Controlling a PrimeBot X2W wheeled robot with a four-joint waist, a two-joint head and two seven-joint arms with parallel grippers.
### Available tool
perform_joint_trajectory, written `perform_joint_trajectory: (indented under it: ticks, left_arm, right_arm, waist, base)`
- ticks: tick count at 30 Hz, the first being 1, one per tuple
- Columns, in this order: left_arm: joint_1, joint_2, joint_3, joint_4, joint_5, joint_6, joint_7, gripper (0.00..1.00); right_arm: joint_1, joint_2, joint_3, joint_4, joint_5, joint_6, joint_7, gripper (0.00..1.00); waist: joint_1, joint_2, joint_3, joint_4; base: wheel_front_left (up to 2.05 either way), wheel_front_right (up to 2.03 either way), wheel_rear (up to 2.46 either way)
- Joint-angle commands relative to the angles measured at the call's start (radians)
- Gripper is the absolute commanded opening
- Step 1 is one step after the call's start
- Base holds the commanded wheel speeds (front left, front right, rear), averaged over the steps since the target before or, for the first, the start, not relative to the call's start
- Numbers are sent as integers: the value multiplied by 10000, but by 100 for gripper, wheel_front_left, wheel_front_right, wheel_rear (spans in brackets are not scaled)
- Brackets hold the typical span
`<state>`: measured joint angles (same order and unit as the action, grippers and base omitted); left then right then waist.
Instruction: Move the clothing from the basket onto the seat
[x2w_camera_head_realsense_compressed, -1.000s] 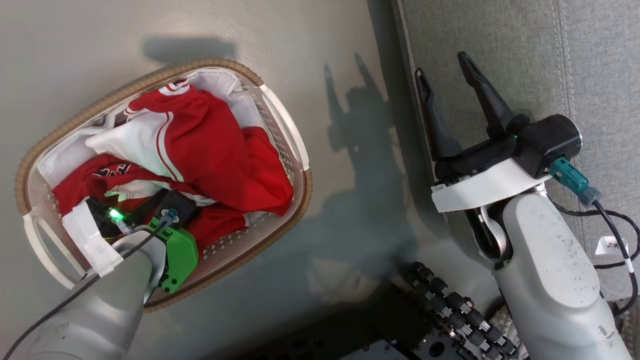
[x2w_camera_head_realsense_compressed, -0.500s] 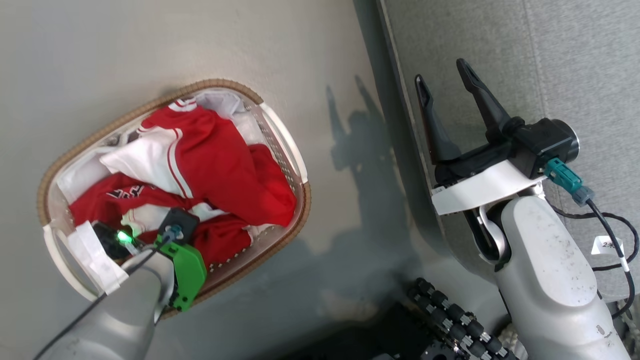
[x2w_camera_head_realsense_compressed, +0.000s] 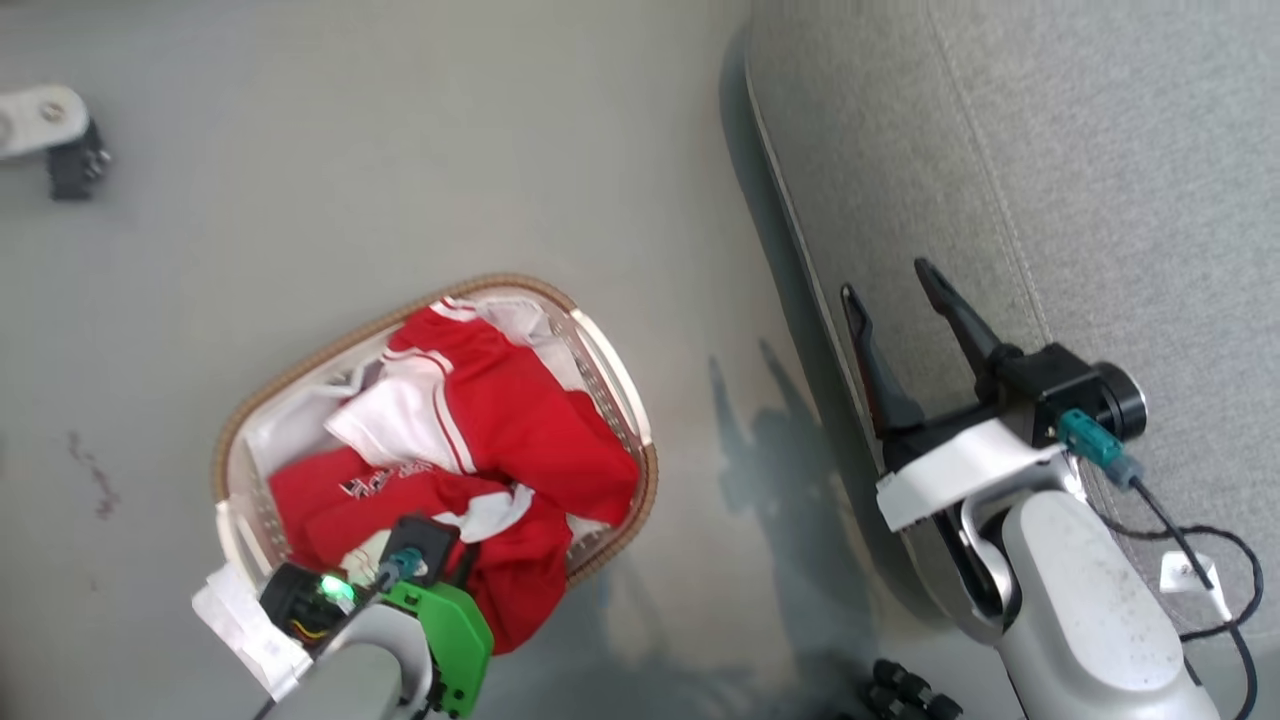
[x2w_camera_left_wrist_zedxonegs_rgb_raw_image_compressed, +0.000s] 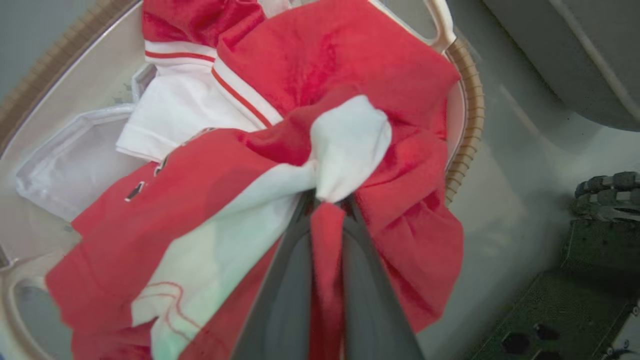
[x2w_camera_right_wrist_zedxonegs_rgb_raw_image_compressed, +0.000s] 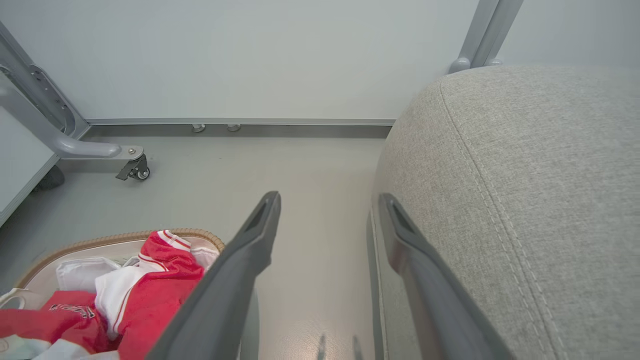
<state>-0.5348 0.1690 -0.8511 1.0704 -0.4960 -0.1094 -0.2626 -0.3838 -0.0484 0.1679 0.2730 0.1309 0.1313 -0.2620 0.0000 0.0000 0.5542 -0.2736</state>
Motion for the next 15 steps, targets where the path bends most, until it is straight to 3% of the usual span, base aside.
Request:
perform_joint_trajectory:
  ticks: [1,15]
  left_arm:
    - [320,-97,157,-155,-83,47,-31,0]
    - [2352,-331,2357,-2656,426,436,-20,0]
  right_arm:
    - [268,-47,-80,108,-120,-10,-45,100]
    - [1642,-42,-609,531,-570,-10,-45,100]
  waist:
    - [0,0,-1269,632]
    - [0,0,-3613,1545]
  base:
    - [0,0,0]
    - [0,0,0]
